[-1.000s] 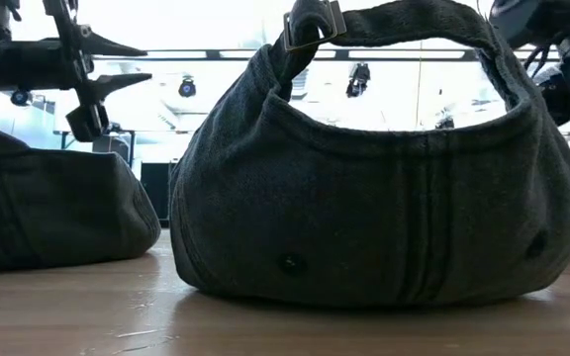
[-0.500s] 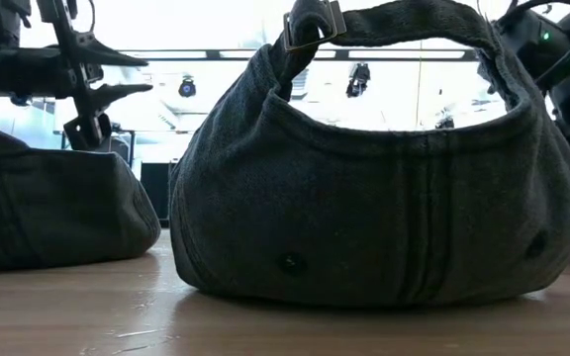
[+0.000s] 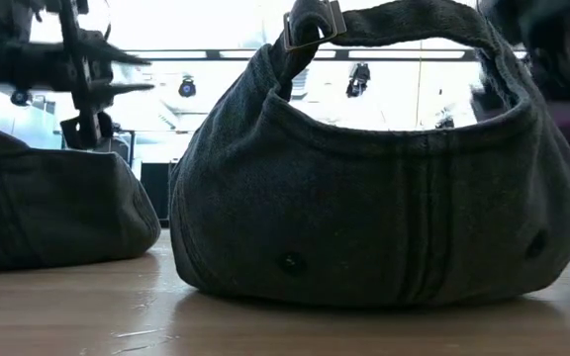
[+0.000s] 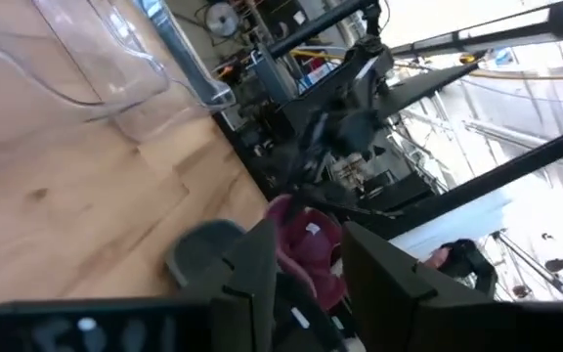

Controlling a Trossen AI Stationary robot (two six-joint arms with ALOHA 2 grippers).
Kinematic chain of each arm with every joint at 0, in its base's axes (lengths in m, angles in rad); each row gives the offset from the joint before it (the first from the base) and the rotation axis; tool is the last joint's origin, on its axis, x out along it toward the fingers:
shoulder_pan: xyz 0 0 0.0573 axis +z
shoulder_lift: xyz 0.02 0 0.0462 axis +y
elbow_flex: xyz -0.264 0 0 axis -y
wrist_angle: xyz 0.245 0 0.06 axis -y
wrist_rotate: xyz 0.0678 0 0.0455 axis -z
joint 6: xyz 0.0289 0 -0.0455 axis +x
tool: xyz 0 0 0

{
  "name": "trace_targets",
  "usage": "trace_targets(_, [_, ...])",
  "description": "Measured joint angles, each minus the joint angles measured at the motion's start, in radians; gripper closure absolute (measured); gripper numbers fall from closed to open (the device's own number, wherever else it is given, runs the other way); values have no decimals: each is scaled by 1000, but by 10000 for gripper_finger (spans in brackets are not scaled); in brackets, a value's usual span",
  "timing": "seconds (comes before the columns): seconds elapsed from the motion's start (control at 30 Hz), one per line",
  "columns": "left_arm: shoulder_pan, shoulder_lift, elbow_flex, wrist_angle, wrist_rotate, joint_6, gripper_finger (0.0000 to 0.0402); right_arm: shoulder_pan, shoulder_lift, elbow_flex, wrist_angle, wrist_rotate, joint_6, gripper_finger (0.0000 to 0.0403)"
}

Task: Pick & Place hat
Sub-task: Put the right red cap into the right transparent bin

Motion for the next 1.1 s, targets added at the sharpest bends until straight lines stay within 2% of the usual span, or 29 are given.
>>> trace_targets(0.07, [-22,25,68,-27,-1,7,304,0,-36,67,-46,105,-12,391])
trace_targets(0.17, [-69,97,200,-103,-41,38,323,0,-101,172,-127,331,-39,390])
trace_targets(0.37, [-217,354,528,-390,-144,101,362,39,-226,322,-192,1018,20,390])
trace_targets(0.43, [-255,463,633,-496,-160,117,373,55,-249,359,-188,1204,26,390])
trace_targets(0.5, [-289,574,724,-600,-204,119,382,67,-256,389,-189,1337,19,390])
trace_targets(0.57, [-317,671,807,-671,-306,116,390,68,-254,417,-189,1389,-1,390])
trace_targets(0.63, [-337,751,872,-724,-434,104,396,68,-248,435,-183,1397,-17,390])
trace_targets(0.73, [-352,840,937,-718,-553,87,398,68,-236,449,-168,1397,-24,390])
trace_targets(0.83, [-355,911,995,-658,-568,92,399,67,-224,452,-157,1406,8,390])
trace_targets(1.1, [-342,1087,1125,-649,-584,216,399,66,-188,434,-90,1398,40,390])
